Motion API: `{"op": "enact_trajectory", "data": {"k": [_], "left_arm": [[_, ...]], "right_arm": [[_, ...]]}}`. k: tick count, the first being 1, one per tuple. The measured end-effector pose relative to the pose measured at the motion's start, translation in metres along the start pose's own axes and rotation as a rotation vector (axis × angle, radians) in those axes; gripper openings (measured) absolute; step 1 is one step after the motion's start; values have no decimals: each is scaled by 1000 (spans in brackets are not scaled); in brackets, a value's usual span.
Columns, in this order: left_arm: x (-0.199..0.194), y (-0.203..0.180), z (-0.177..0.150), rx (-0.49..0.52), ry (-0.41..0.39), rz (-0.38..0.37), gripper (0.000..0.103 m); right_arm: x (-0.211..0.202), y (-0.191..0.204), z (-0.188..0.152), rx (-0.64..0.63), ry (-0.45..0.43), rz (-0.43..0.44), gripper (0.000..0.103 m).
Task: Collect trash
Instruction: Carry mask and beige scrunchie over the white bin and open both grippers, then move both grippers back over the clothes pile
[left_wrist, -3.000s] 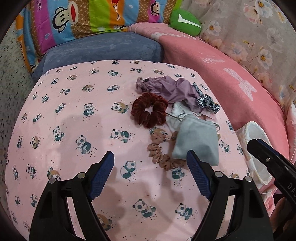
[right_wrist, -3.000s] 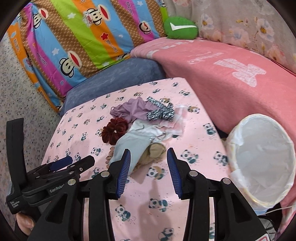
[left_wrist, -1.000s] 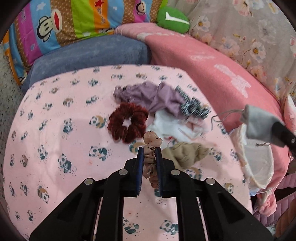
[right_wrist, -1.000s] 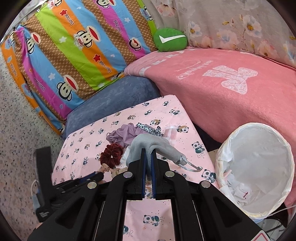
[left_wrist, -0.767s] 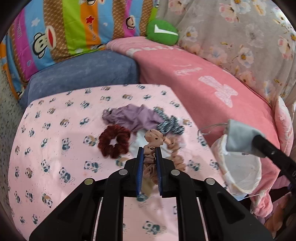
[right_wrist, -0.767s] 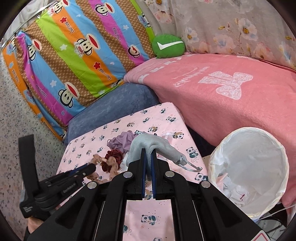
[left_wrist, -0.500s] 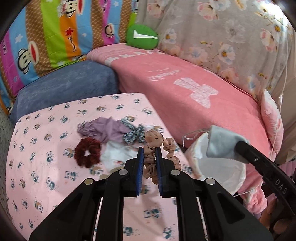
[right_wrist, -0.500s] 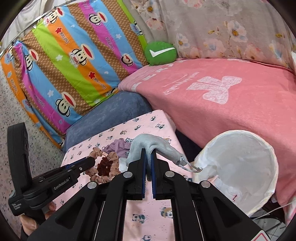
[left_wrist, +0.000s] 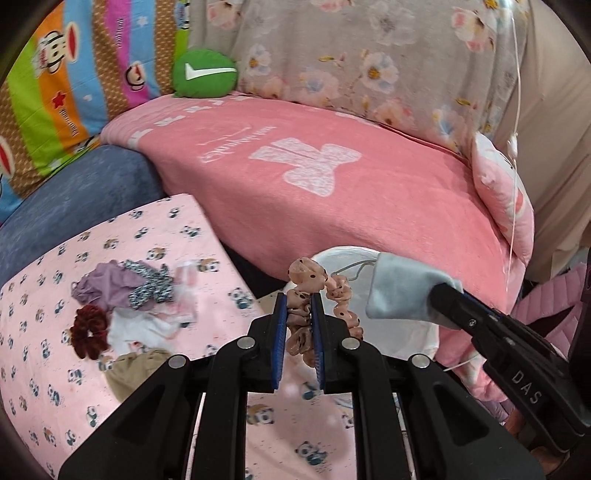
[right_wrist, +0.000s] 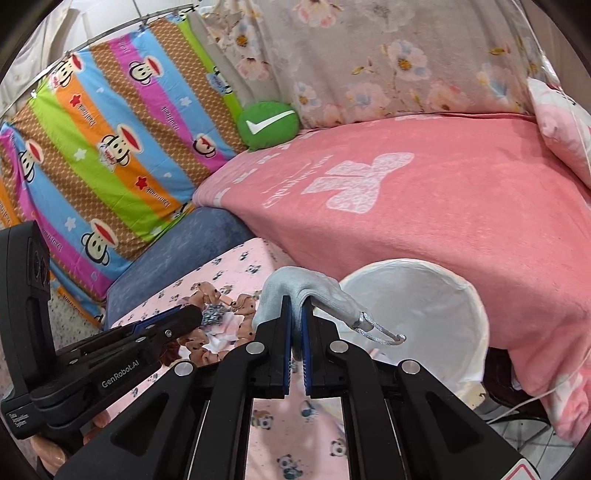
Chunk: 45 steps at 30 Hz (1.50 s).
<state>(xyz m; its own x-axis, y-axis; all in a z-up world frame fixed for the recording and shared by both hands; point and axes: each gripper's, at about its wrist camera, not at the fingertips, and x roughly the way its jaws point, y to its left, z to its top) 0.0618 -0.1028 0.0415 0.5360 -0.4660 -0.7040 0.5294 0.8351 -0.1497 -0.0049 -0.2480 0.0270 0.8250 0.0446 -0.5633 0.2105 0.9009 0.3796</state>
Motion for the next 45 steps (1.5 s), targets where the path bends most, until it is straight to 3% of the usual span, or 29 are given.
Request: {"op": "enact_trajectory", "data": {"k": [17, 20, 22, 24, 28, 45], "left_arm": [[33, -53, 4, 91, 63, -72, 16], [35, -55, 5, 87, 69, -68, 33], [32, -55, 4, 87, 44, -42, 61], [30, -55, 4, 93, 24, -21, 67], [31, -50, 5, 80, 33, -15, 67], [19, -12, -6, 3, 27, 26, 67]], "right_arm": [[-8, -51, 1, 72, -13, -78, 7], [-9, -55, 2, 76, -18, -85, 13], [-10, -56, 2, 82, -27, -91, 13], [-10, -57, 3, 85, -30, -94, 14], [-10, -56, 4, 90, -37, -95, 21], [-3, -27, 1, 28, -13, -57, 26]]}}
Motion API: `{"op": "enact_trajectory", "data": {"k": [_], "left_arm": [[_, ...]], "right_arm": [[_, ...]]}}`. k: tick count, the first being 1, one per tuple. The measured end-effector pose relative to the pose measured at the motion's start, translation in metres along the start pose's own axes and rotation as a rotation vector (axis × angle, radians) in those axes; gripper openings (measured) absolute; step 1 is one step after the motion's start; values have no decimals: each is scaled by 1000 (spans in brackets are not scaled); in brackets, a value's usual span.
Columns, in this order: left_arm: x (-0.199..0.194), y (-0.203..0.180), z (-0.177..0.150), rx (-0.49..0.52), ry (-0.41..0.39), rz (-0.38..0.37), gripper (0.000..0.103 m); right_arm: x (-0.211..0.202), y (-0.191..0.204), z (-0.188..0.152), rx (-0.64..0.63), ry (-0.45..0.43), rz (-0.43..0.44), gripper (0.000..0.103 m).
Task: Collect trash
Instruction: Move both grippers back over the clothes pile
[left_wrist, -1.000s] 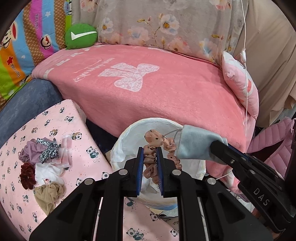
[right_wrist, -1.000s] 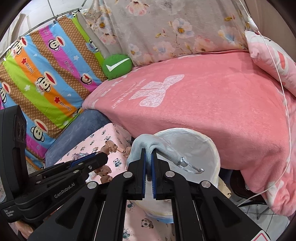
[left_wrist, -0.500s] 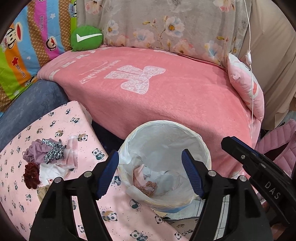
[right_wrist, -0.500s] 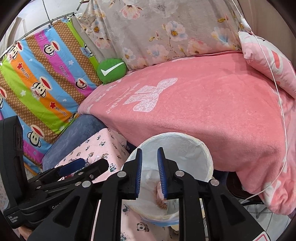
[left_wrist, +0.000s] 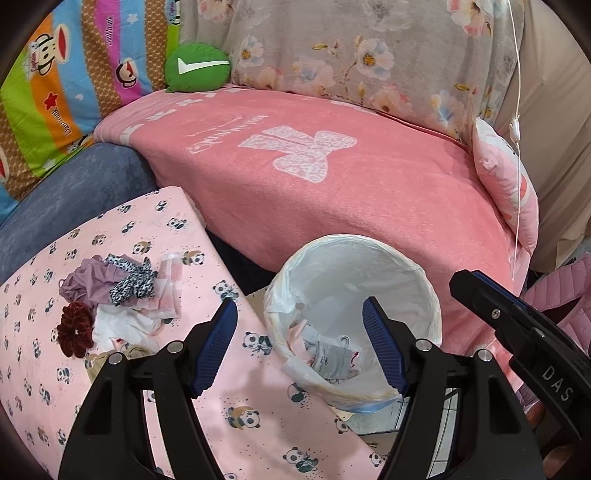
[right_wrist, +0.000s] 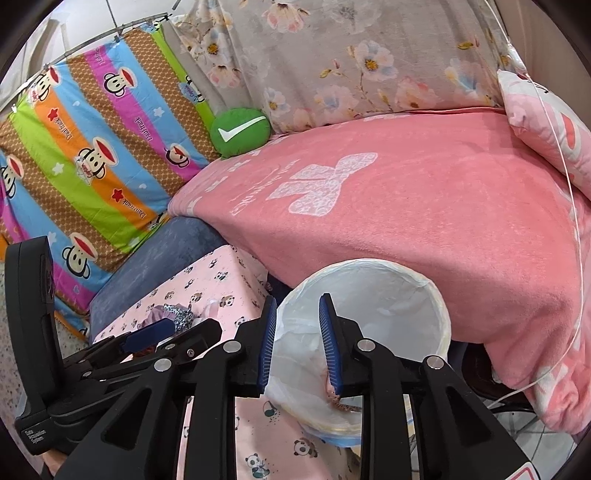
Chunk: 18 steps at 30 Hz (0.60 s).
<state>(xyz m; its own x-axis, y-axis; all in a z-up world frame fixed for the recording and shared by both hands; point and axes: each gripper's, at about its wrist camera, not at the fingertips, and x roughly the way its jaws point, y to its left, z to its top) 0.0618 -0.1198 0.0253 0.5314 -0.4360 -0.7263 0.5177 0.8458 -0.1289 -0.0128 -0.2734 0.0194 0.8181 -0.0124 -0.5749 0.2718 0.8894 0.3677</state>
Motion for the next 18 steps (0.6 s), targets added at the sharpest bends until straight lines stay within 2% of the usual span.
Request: {"op": "enact_trajectory", "data": {"k": [12, 15, 18], "left_arm": [[-14, 40, -12, -76, -9, 37, 67], [-15, 52, -15, -100, -8, 48, 67], [-18, 63, -18, -125, -8, 56, 67]], "right_arm": [[9, 42, -12, -71, 38, 33, 28], [12, 53, -15, -87, 45, 39, 34], [15, 67, -20, -109, 57, 48, 35]]}}
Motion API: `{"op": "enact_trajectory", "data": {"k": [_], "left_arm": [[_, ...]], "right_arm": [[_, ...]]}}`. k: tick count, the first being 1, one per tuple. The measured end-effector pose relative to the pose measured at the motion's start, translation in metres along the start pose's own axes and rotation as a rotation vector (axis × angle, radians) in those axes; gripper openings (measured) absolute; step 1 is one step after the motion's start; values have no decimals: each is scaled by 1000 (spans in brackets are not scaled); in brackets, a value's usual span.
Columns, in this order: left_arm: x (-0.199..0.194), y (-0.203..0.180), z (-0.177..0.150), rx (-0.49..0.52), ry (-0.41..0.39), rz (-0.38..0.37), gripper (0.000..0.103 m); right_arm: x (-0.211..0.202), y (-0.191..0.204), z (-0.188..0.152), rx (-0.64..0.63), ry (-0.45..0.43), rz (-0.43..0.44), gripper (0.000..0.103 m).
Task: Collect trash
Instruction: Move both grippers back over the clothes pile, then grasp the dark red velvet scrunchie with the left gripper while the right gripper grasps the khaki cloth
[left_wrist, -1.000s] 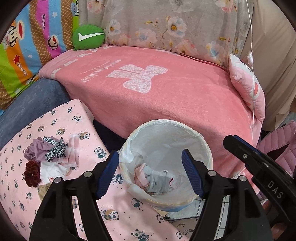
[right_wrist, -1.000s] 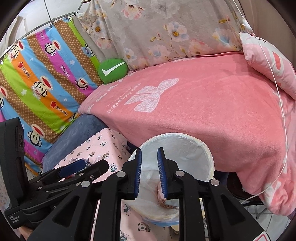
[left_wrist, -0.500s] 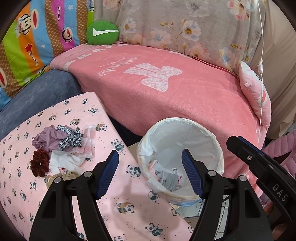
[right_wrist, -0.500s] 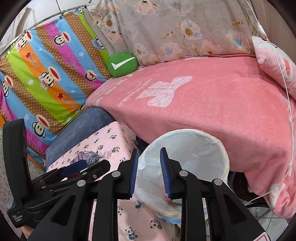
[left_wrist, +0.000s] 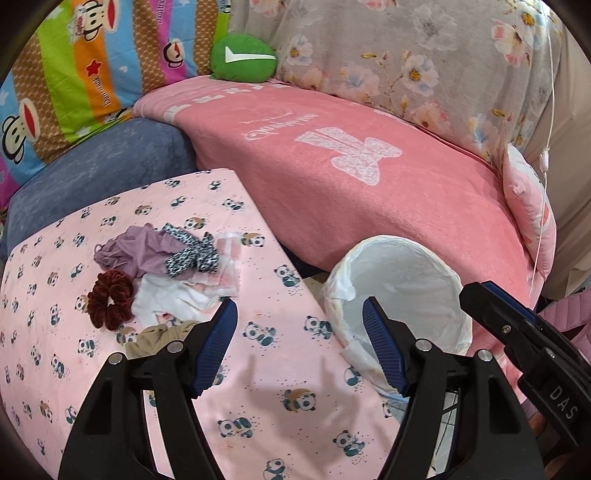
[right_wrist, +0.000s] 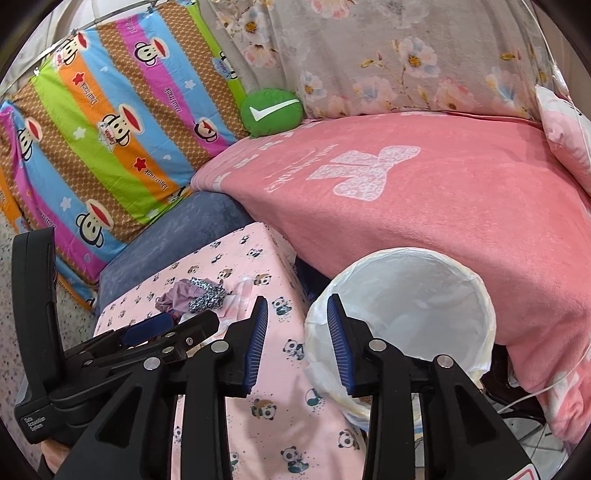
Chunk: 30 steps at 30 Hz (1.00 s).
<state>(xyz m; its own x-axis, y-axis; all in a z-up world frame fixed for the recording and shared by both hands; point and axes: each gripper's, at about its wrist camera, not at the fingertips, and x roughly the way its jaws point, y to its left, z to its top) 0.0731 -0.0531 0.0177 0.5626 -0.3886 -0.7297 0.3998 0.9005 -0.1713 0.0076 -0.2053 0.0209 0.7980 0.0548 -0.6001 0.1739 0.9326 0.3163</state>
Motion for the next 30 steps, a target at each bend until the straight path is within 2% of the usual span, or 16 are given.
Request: {"op": "enact_trajectory", "data": {"k": [6, 9, 15, 18, 22, 30], "left_arm": [[-3, 24, -5, -47, 4, 14, 67], [-3, 40, -9, -80, 11, 27, 68], [-4, 76, -19, -143, 22, 75, 71], [-6, 97, -23, -175, 26, 100, 72], [-6, 126, -29, -215, 33, 139, 72], [1, 177, -35, -284, 57, 197, 72]], "right_arm": [[7, 21, -4, -34, 23, 14, 36], [12, 36, -10, -57, 39, 25, 42], [29, 61, -20, -97, 84, 47, 43], [37, 76, -27, -121, 105, 61, 47], [53, 96, -37, -152, 135, 78, 55], [92, 135, -61, -199, 213, 105, 57]]}}
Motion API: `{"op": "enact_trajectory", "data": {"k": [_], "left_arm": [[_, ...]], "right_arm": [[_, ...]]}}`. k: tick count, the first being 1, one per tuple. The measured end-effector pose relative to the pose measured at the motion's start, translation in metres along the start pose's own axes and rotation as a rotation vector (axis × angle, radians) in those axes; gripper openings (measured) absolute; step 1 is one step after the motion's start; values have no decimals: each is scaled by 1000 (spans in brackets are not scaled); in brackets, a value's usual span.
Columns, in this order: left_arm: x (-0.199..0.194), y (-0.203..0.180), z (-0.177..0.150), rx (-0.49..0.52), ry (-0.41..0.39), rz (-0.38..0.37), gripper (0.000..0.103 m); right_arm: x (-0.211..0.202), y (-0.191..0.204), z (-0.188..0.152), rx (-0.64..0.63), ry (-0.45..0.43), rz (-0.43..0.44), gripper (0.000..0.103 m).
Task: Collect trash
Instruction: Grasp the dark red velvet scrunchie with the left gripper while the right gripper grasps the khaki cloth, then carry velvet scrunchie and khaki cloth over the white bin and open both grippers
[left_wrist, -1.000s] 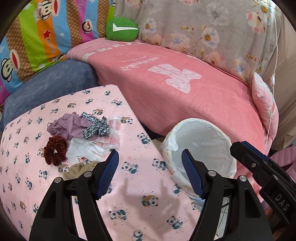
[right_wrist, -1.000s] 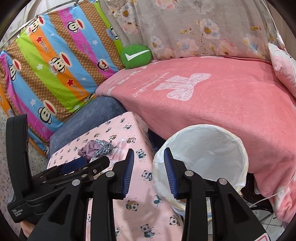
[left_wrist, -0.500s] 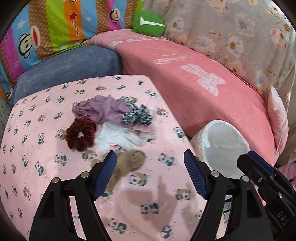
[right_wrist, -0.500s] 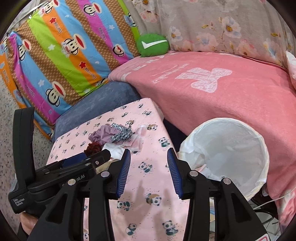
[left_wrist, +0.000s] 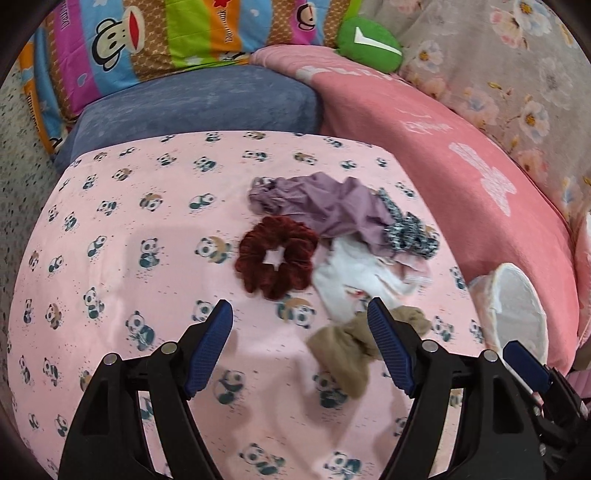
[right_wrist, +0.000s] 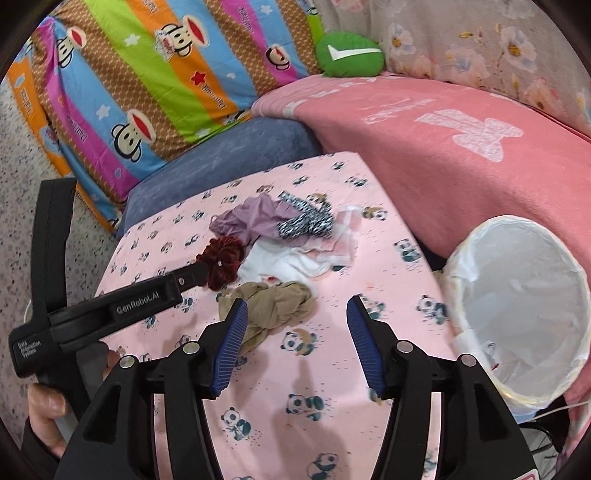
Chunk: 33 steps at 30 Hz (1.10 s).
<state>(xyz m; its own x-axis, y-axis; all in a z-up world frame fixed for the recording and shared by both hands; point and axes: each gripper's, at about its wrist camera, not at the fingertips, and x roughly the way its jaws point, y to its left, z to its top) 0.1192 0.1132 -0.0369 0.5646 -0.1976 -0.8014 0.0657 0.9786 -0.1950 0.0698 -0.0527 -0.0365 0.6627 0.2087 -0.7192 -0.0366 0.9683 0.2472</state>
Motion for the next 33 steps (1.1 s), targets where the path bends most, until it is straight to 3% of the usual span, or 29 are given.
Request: {"op": "enact_trajectory", "data": {"k": [11, 20, 27, 33], "left_arm": [[43, 26, 23, -17, 47, 26, 72], [74, 34, 30, -41, 80, 2, 71], [79, 32, 25, -38, 94, -50, 46], [73, 27, 21, -20, 90, -71, 20]], "right_arm": [[63, 24, 3, -16, 80, 5, 58], [95, 26, 0, -18, 130, -11, 60], [104, 22, -2, -13, 134, -21, 60], [103, 19, -2, -9, 127, -10, 42]]}}
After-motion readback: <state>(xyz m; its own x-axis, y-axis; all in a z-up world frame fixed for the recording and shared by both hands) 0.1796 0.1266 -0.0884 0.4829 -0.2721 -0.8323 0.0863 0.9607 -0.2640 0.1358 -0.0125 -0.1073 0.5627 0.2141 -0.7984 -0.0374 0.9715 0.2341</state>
